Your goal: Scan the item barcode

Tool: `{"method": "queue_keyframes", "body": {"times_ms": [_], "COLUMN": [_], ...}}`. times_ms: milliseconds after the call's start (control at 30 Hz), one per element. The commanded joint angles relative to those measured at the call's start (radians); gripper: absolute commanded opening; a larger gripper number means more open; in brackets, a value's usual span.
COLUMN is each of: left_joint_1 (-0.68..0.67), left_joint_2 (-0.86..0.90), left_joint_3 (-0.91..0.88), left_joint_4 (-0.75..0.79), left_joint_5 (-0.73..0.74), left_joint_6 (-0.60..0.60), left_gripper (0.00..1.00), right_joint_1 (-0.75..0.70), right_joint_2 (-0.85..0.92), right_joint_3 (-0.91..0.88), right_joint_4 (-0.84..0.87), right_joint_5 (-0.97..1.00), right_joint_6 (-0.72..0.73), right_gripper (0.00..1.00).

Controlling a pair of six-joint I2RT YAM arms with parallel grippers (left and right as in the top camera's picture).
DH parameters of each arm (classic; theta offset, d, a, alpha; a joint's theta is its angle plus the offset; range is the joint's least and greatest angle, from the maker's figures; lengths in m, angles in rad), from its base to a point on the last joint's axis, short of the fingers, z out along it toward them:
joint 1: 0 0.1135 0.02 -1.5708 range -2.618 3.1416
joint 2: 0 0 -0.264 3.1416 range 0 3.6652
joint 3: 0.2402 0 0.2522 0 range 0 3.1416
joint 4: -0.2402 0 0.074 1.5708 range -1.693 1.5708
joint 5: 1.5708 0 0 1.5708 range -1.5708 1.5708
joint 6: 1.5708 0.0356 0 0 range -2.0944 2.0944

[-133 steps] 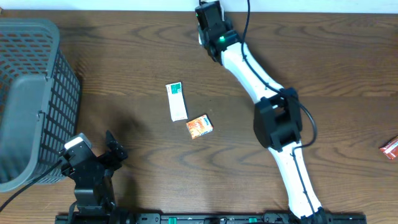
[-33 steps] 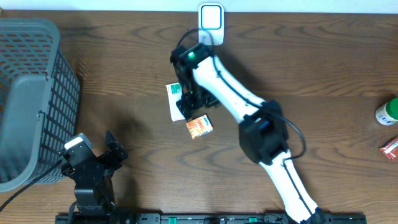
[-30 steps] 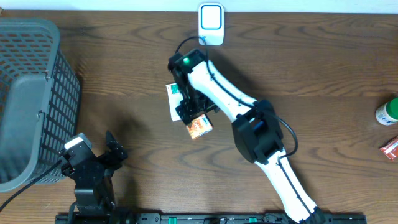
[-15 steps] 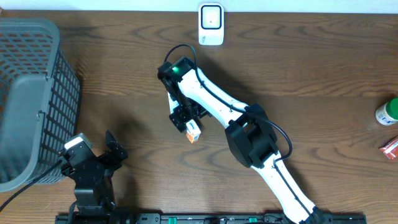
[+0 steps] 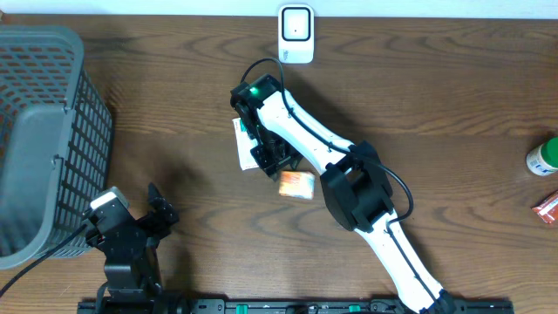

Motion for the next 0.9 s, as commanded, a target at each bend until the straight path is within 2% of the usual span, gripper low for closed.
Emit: {"method": "queue_keyframes", "body": {"times_ms": [0,67,100,133,200,300,433,500,567,667,733,867], "left_joint_1": [0.004,0.004,0.004,0.004,0.004,0.004,0.004,0.004,0.004,0.004,0.004,0.004], "left_joint_2": [-0.002,-0.002,-0.002,-0.002,-0.002,-0.002,-0.002,-0.002,-0.002,-0.002,-0.002,-0.002], "left_joint_3": [-0.001,-0.001,-0.001,-0.001,-0.001,-0.001,-0.001,-0.001,-0.001,-0.001,-0.001,-0.001], "left_joint_4": [0.001,0.001,0.001,0.001,0.001,0.000,0.001,0.000,0.001,0.001,0.001,0.001], "left_joint_5": [-0.003,-0.003,-0.003,-0.003,-0.003,-0.003,-0.003,-0.003,-0.003,-0.003,-0.003,-0.003], "left_joint_6": [-0.002,-0.002,-0.002,-0.002,-0.002,-0.002,-0.002,-0.002,-0.002,-0.002,-0.002,-0.002], "left_gripper": [0.99,0.99,0.99,0.99,0.99,0.99,0.99,0.99,0.99,0.99,0.99,0.99], "right_joint_1": [0.003,0.003,0.003,0.001,-0.005,-0.018,-0.047,-0.064,-0.089,-0.139,-0.170,-0.213], "right_joint_2": [-0.035,-0.035,-0.035,-0.035,-0.035,-0.035,-0.035,-0.049,-0.071,-0.100,-0.106,-0.106], "right_joint_3": [0.004,0.004,0.004,0.004,0.007,0.041,0.187,0.224,0.232,0.232,0.232,0.204], "right_joint_4": [-0.006,-0.008,-0.008,-0.008,-0.008,-0.024,-0.105,-0.102,-0.102,-0.102,-0.102,-0.102], "right_joint_5": [-0.054,-0.064,-0.064,-0.062,-0.043,-0.034,-0.034,-0.054,-0.076,-0.140,-0.221,-0.254], "right_joint_6": [0.017,0.017,0.016,0.016,0.016,0.031,0.122,0.149,0.202,0.240,0.241,0.253], "right_gripper": [0.44,0.43,0.47,0.56,0.68,0.75,0.83,0.99,0.99,0.86,0.83,0.83]}}
